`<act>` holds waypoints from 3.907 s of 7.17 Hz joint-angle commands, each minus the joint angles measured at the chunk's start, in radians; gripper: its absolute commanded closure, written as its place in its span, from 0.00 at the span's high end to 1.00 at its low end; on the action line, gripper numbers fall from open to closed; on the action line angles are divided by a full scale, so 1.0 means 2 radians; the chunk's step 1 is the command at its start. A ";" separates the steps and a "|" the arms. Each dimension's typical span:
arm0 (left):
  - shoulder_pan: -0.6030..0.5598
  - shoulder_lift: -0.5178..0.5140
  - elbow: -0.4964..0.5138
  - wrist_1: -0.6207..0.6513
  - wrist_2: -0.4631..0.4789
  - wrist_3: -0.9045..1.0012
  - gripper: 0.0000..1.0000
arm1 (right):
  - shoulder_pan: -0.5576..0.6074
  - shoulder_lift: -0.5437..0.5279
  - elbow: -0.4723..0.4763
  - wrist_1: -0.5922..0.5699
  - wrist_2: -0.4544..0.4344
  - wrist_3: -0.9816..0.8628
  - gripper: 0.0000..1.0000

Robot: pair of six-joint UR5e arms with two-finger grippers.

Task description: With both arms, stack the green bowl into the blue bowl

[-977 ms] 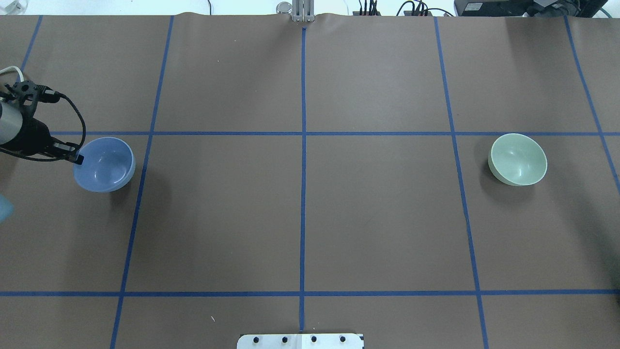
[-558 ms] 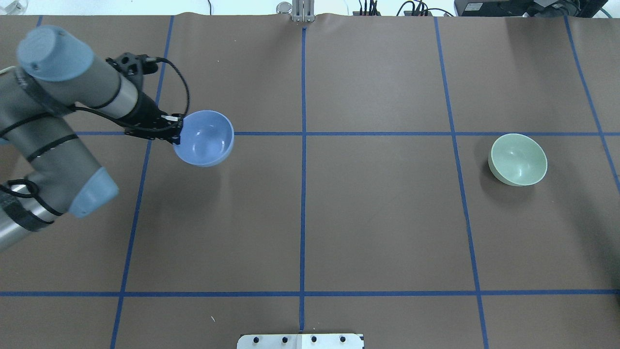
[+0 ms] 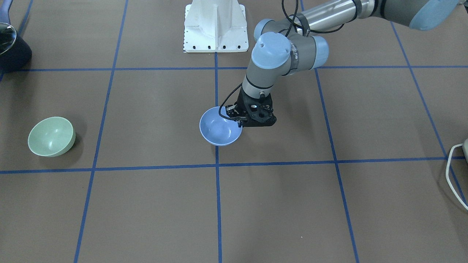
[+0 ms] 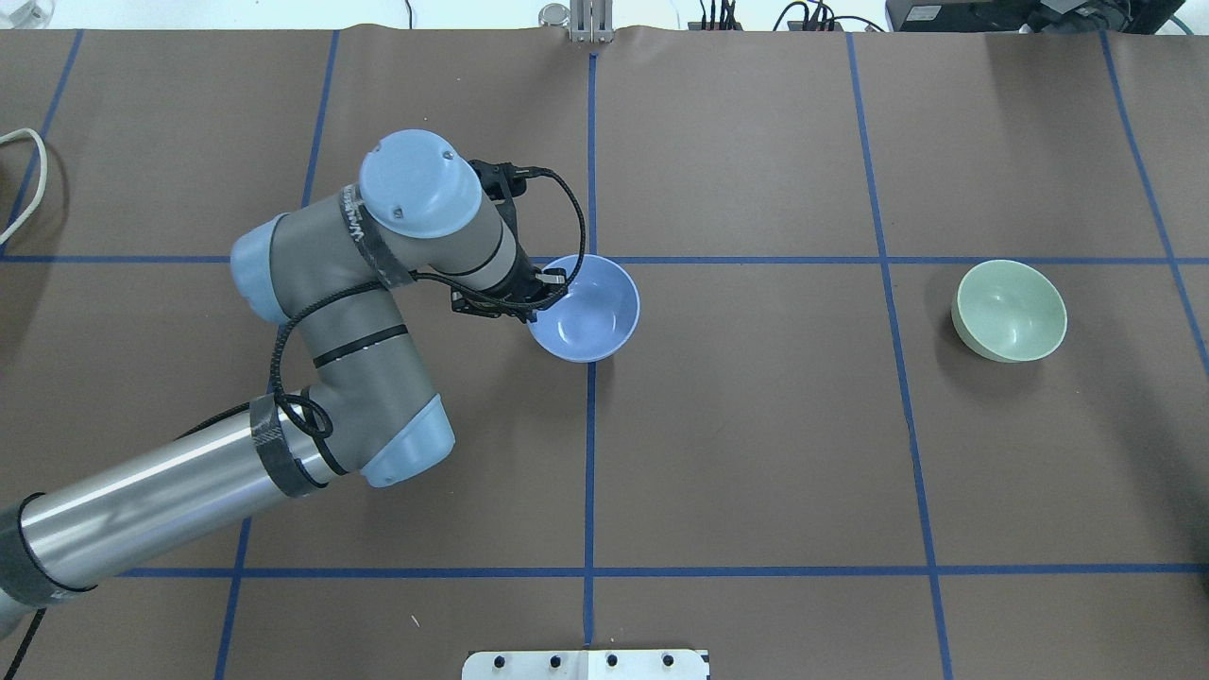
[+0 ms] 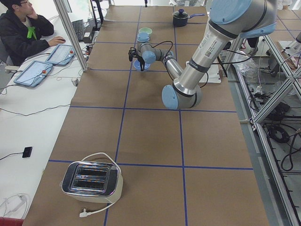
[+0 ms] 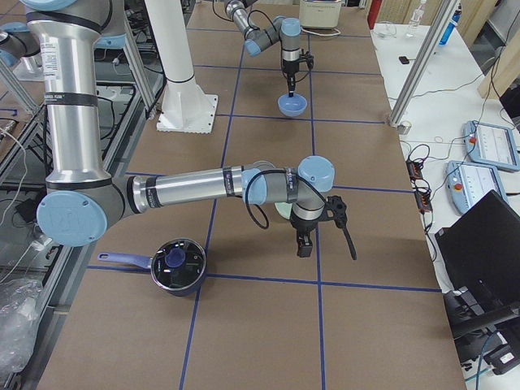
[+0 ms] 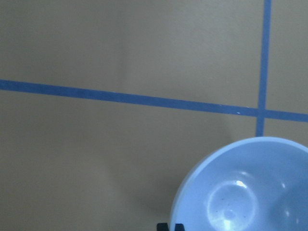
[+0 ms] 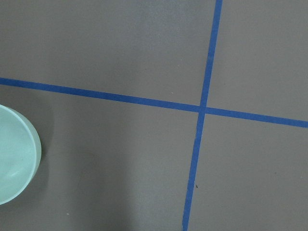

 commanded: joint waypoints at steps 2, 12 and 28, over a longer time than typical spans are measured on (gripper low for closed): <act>0.018 -0.008 0.009 0.000 0.019 -0.002 0.00 | 0.000 0.000 0.000 0.000 0.001 0.000 1.00; -0.002 0.012 -0.046 0.003 0.029 0.015 0.95 | 0.000 0.000 0.001 0.000 0.005 0.001 1.00; -0.506 0.423 -0.093 0.053 -0.218 0.788 0.98 | -0.193 0.033 -0.051 0.233 -0.053 0.302 0.98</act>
